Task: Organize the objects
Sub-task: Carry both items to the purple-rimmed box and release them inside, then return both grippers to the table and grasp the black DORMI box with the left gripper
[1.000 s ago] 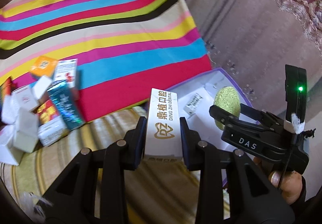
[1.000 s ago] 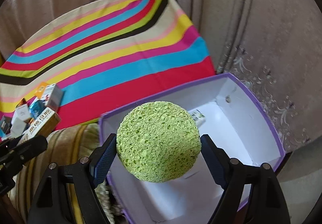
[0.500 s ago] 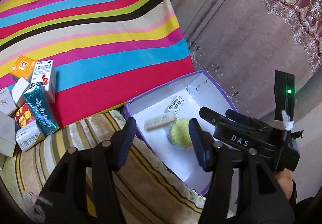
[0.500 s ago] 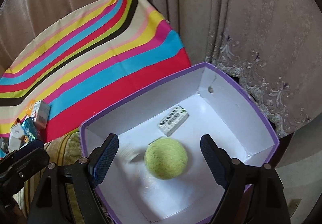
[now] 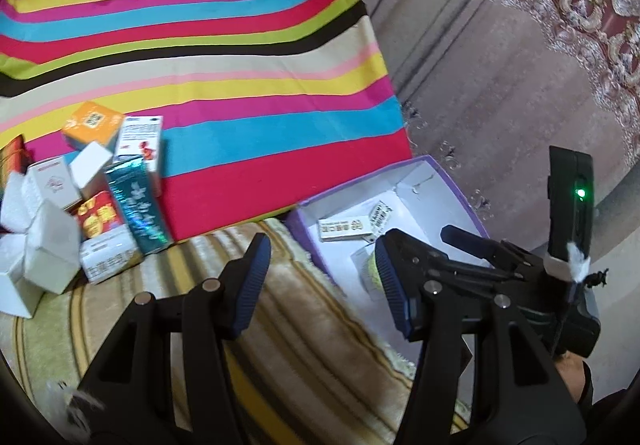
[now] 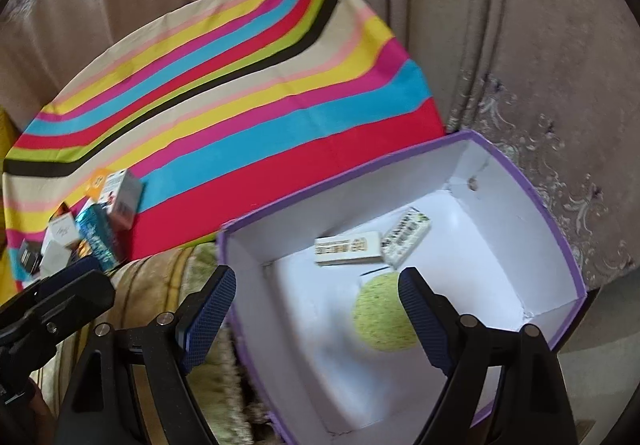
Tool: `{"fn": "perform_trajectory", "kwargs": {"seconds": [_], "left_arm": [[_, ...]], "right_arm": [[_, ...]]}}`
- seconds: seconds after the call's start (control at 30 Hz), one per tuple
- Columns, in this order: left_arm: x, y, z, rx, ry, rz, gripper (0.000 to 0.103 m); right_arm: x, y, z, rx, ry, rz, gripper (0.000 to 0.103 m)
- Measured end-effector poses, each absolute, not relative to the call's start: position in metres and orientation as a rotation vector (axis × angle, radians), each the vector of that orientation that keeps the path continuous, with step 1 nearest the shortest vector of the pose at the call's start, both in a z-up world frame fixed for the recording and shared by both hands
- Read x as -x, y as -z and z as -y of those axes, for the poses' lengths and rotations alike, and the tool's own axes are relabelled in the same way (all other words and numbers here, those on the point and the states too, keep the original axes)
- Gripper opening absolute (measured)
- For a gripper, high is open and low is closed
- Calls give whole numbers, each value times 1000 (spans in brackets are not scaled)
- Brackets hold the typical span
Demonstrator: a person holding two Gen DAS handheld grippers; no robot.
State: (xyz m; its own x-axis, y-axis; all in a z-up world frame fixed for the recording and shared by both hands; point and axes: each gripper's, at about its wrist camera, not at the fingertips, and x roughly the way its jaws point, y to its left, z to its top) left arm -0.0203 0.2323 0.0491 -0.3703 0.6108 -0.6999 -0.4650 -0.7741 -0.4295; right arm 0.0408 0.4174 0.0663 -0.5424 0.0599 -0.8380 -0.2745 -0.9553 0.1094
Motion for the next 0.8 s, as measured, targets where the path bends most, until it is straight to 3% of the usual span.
{"fn": "perform_trajectory", "kwargs": {"seconds": [0.8], "left_arm": [[12, -53, -77, 1184, -2480, 536, 58]], "right_arm": [[-13, -75, -320, 1515, -2787, -188, 85]]}}
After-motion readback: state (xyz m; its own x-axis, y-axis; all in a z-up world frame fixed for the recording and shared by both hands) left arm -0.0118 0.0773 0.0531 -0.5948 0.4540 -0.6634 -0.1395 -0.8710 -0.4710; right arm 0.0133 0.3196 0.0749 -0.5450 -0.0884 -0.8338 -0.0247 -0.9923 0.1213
